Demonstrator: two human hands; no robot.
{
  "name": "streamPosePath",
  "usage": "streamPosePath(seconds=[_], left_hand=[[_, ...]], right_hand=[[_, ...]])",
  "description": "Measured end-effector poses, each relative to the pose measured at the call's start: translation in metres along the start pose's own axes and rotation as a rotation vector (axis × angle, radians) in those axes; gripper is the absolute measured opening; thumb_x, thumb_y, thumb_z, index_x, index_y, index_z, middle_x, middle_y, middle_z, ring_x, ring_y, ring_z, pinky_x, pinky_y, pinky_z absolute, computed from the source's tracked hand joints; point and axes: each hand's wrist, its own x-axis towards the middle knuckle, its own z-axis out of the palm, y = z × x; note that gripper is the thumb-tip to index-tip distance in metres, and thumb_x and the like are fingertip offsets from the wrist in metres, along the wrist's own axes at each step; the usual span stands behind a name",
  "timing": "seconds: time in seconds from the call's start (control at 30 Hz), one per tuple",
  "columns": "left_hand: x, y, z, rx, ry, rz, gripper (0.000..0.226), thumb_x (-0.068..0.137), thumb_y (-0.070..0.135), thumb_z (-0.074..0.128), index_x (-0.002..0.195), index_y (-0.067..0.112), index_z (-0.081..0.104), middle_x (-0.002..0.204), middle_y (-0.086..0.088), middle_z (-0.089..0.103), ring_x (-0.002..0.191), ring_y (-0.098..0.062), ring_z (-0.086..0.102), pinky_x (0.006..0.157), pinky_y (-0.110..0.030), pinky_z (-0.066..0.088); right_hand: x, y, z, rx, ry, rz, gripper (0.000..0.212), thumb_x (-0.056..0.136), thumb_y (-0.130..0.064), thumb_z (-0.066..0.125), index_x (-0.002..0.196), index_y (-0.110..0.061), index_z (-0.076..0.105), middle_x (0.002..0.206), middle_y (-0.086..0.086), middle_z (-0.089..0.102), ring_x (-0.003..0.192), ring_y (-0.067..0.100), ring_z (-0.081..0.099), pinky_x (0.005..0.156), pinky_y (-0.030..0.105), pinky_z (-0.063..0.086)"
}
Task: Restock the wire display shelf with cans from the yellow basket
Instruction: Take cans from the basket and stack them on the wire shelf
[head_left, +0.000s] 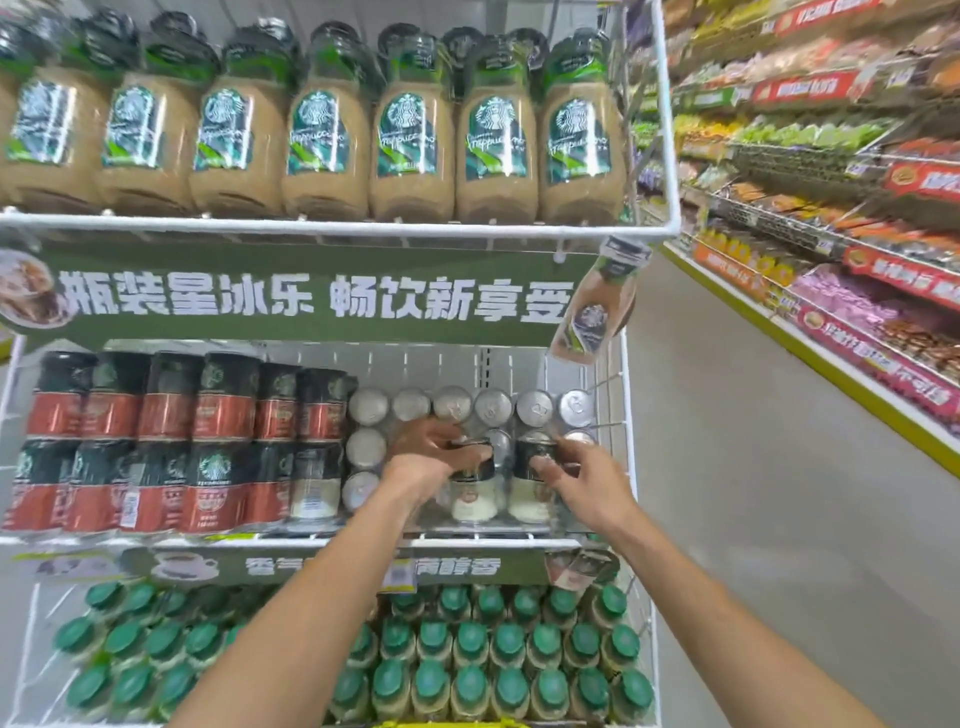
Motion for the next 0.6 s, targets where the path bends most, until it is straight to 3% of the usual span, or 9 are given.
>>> streamPosePath(seconds=[0.1, 0.17, 0.23, 0.3, 0.37, 0.5, 0.6], left_hand=[[0.0, 0.001, 0.003, 0.017, 0.014, 0.007, 0.042, 0.062, 0.035, 0.099, 0.095, 0.019, 0.077, 0.093, 0.005, 0.079, 0.079, -0.003, 0.071, 0.064, -0.01, 0.052], [-0.005, 0.002, 0.001, 0.021, -0.019, 0.004, 0.036, 0.071, 0.032, 0.095, 0.099, 0.018, 0.077, 0.095, 0.005, 0.078, 0.081, 0.0, 0.069, 0.067, -0.007, 0.053], [-0.011, 0.007, -0.008, 0.003, -0.086, -0.022, 0.036, 0.08, 0.028, 0.089, 0.112, 0.014, 0.077, 0.106, 0.001, 0.078, 0.093, -0.008, 0.072, 0.085, -0.018, 0.059], [-0.013, 0.01, -0.019, -0.002, -0.169, -0.039, 0.038, 0.085, 0.018, 0.084, 0.121, 0.014, 0.074, 0.113, 0.0, 0.076, 0.098, -0.011, 0.072, 0.087, -0.024, 0.06], [-0.014, 0.009, -0.023, -0.023, -0.206, -0.039, 0.039, 0.085, 0.011, 0.083, 0.122, 0.013, 0.072, 0.115, -0.003, 0.076, 0.096, -0.012, 0.072, 0.078, -0.023, 0.061], [-0.018, 0.007, -0.01, -0.008, -0.173, -0.015, 0.045, 0.082, 0.02, 0.087, 0.124, 0.017, 0.071, 0.127, -0.005, 0.072, 0.112, -0.025, 0.07, 0.103, -0.043, 0.056], [-0.018, 0.009, 0.001, 0.004, -0.153, 0.001, 0.045, 0.08, 0.027, 0.089, 0.122, 0.022, 0.072, 0.125, -0.001, 0.073, 0.111, -0.02, 0.071, 0.105, -0.036, 0.055]], right_hand=[[0.002, -0.001, 0.005, -0.008, 0.004, 0.007, 0.063, 0.094, -0.042, 0.07, 0.146, -0.01, 0.054, 0.135, 0.002, 0.068, 0.119, 0.019, 0.066, 0.099, 0.03, 0.052], [0.002, -0.005, 0.005, -0.003, -0.017, 0.03, 0.062, 0.095, -0.038, 0.069, 0.149, -0.012, 0.052, 0.13, -0.003, 0.069, 0.107, 0.012, 0.068, 0.091, 0.024, 0.053], [0.002, -0.009, 0.006, 0.01, -0.031, 0.073, 0.061, 0.097, -0.035, 0.067, 0.152, -0.014, 0.048, 0.131, -0.002, 0.069, 0.109, 0.013, 0.068, 0.098, 0.031, 0.053], [0.002, -0.011, 0.006, 0.039, -0.049, 0.107, 0.054, 0.098, -0.03, 0.067, 0.147, -0.012, 0.053, 0.12, 0.001, 0.074, 0.104, 0.017, 0.071, 0.096, 0.035, 0.056], [0.002, -0.014, 0.004, 0.02, -0.047, 0.105, 0.05, 0.099, -0.028, 0.067, 0.145, -0.012, 0.055, 0.111, -0.003, 0.073, 0.095, 0.014, 0.071, 0.084, 0.025, 0.053], [-0.002, -0.017, 0.002, -0.073, -0.005, 0.109, 0.06, 0.097, -0.031, 0.069, 0.15, -0.011, 0.049, 0.124, -0.001, 0.069, 0.08, -0.007, 0.059, 0.082, 0.018, 0.045], [-0.004, -0.016, 0.001, -0.143, 0.03, 0.088, 0.045, 0.098, -0.027, 0.069, 0.139, -0.01, 0.06, 0.109, -0.005, 0.07, 0.069, -0.011, 0.058, 0.057, 0.002, 0.043]])
